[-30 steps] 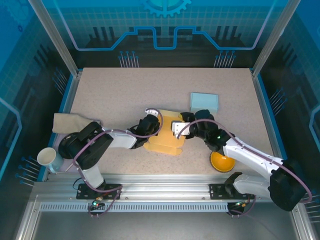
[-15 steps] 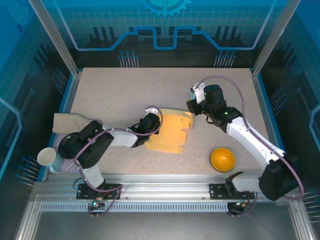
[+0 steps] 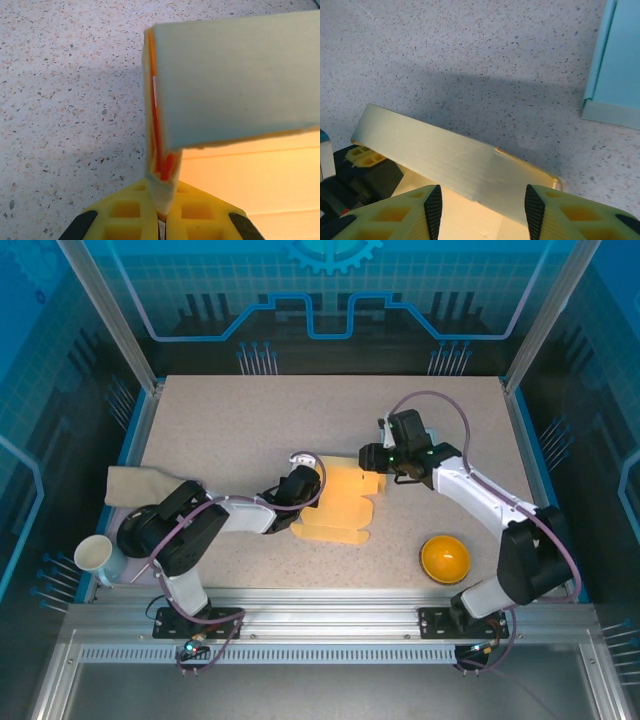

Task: Fold the paper box

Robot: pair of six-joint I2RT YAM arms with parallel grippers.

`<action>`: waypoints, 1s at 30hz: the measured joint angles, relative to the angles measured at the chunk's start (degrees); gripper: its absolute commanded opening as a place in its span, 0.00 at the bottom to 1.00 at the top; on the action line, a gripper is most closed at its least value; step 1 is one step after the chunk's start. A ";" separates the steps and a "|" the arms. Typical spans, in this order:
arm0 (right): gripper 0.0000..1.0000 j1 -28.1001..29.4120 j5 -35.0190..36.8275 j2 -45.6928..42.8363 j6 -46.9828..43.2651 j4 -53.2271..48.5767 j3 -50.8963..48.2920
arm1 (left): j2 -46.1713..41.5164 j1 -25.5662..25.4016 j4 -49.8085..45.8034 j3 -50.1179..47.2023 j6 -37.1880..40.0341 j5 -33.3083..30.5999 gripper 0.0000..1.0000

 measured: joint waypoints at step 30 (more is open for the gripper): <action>0.28 1.14 -4.50 7.58 8.48 7.65 -2.25 | 1.18 0.11 -0.52 1.29 0.00 -0.81 0.00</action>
